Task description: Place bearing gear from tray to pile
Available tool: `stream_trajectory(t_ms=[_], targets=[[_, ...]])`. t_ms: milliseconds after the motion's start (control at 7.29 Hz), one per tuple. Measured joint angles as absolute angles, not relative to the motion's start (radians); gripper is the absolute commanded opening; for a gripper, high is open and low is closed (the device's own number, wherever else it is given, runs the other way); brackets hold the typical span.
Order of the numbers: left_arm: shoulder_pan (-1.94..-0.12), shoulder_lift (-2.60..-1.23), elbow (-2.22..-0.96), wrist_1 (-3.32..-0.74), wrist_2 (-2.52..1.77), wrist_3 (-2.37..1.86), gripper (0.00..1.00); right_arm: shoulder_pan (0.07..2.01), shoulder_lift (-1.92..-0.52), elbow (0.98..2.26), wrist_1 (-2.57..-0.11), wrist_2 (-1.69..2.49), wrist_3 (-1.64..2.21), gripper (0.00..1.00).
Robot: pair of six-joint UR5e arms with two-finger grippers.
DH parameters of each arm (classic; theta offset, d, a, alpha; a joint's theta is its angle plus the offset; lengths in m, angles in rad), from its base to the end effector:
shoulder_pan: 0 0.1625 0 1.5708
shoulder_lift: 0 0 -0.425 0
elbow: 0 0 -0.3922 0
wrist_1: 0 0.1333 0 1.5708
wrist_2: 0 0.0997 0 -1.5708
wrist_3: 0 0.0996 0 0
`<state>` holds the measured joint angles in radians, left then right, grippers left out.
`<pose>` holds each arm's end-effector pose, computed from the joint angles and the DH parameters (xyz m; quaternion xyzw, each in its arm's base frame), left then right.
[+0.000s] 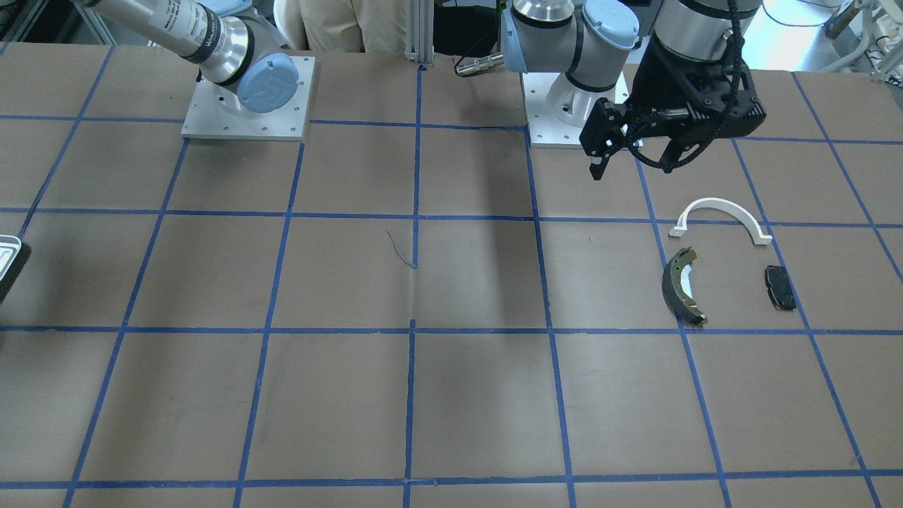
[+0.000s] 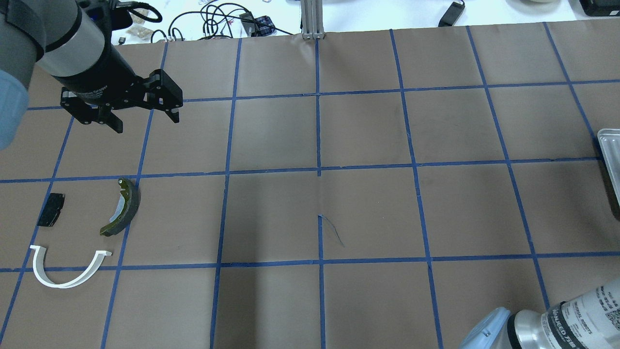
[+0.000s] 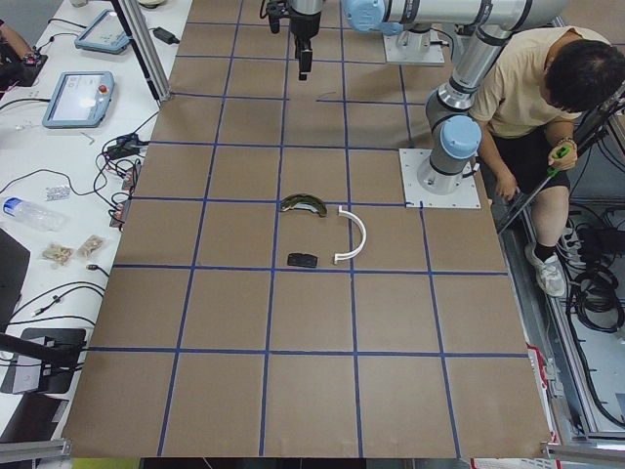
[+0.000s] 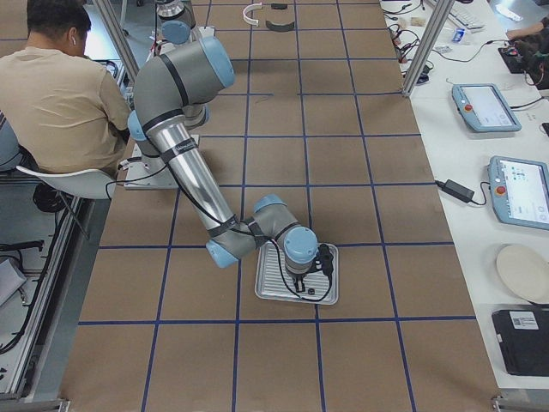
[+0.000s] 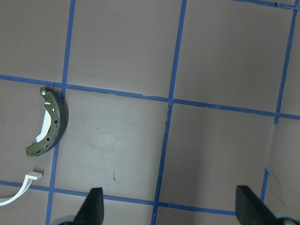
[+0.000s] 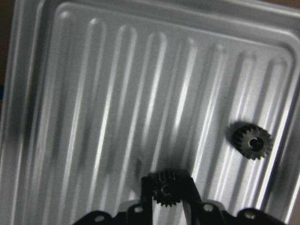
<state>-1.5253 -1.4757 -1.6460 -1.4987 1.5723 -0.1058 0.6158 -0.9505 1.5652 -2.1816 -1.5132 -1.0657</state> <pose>-0.1121 -0.4658 0.5034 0.0755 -0.9961 0.0460 0.0006 -0.4640 -0.4986 0.1823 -0.0552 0.9981 -0.0234 0.0170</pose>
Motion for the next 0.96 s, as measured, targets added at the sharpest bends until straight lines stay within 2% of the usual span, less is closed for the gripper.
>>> stream_trajectory(t_ms=[411, 686, 960], targets=[[-1.524, -1.476, -1.645, -1.498, 1.572, -0.101, 1.0, 0.763, -1.066, 1.577, -2.132, -1.529, -0.921, 0.0], [-1.523, -1.476, -1.645, -1.498, 1.572, -0.09, 1.0, 0.935, -1.188, 1.61, -2.019, -1.53, -0.704, 0.0], [-1.523, -1.476, -1.645, -1.498, 1.572, -0.087, 1.0, 1.14, -1.251, 1.672, -1.986, -1.53, -0.465, 0.0]])
